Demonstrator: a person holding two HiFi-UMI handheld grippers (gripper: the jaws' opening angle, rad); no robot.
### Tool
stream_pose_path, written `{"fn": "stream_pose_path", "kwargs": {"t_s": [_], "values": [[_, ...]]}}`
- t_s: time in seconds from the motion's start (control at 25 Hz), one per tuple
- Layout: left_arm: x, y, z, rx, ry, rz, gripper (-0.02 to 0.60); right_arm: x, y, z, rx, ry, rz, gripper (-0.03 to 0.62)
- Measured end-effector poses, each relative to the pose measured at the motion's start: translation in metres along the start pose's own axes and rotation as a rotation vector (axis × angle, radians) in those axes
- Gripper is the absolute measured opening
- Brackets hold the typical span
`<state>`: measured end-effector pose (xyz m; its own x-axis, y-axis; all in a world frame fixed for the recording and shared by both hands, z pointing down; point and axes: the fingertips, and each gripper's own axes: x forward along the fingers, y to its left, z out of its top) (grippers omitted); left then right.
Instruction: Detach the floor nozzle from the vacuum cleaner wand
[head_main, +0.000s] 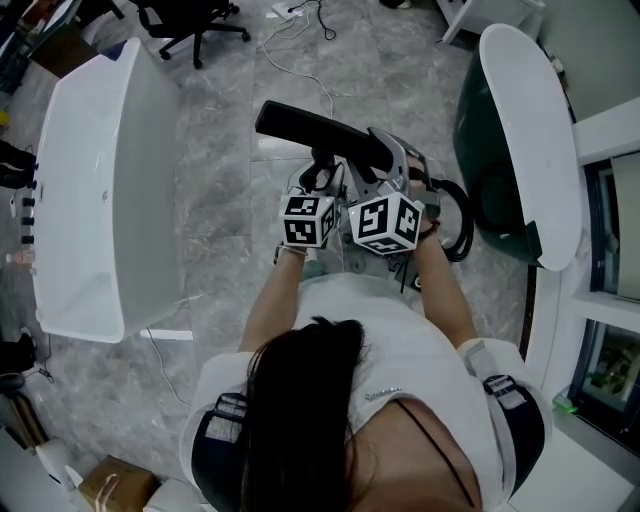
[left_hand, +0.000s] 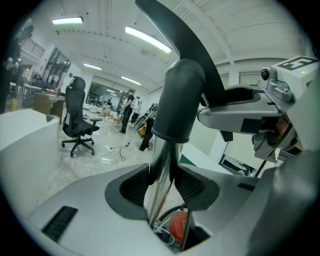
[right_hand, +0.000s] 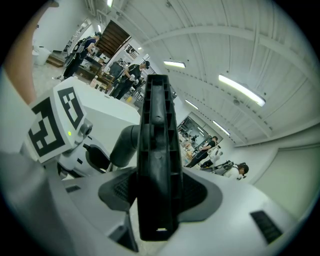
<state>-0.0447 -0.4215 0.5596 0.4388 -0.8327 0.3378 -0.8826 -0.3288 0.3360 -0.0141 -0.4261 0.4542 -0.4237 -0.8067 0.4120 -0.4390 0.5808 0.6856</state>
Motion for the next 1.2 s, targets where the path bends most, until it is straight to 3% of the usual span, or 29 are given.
{"fn": "stream_pose_path", "kwargs": {"t_s": [0.4, 0.8, 0.96, 1.2], "values": [[-0.001, 0.002, 0.000, 0.015, -0.019, 0.004, 0.161, 0.002, 0.001, 0.002, -0.002, -0.005, 0.010, 0.235], [0.004, 0.004, 0.003, -0.002, -0.020, -0.001, 0.161, 0.002, -0.003, 0.005, -0.038, -0.019, -0.035, 0.235], [0.003, 0.008, 0.003, -0.015, -0.022, 0.012, 0.161, -0.009, -0.031, 0.022, 0.102, -0.092, -0.089, 0.233], [0.003, 0.007, 0.001, -0.023, -0.025, 0.017, 0.161, -0.025, -0.075, 0.042, 0.121, -0.140, -0.171, 0.233]]}}
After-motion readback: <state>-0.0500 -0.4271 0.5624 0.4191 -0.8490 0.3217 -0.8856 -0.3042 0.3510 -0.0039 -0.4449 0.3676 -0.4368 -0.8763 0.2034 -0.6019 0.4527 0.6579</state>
